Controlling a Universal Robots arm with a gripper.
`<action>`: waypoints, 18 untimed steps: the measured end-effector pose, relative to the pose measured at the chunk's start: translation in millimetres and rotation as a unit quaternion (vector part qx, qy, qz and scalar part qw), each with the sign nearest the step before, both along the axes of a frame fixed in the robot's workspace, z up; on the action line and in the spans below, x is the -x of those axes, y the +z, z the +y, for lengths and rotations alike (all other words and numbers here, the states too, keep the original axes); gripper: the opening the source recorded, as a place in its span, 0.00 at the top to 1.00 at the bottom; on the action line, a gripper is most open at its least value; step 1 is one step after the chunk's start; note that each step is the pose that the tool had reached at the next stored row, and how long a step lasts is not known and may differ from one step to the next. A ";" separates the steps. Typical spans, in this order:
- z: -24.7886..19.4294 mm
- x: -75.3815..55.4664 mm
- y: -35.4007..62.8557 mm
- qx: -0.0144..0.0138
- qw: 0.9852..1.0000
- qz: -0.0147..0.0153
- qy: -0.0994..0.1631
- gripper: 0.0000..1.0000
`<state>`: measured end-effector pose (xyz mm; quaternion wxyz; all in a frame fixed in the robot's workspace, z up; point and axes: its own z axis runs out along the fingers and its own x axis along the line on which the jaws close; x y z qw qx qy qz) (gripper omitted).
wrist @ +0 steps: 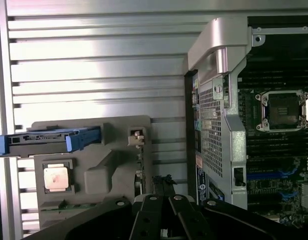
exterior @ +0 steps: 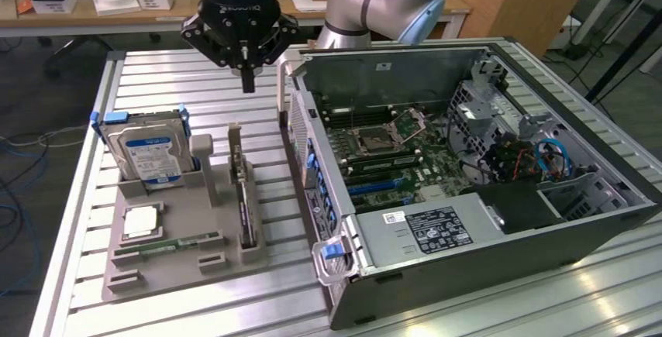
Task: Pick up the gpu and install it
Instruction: 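Reach for the gpu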
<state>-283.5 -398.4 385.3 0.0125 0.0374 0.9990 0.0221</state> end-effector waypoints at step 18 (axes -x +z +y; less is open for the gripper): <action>0.0 9.1 -0.3 0.000 1.000 0.000 0.000 0.89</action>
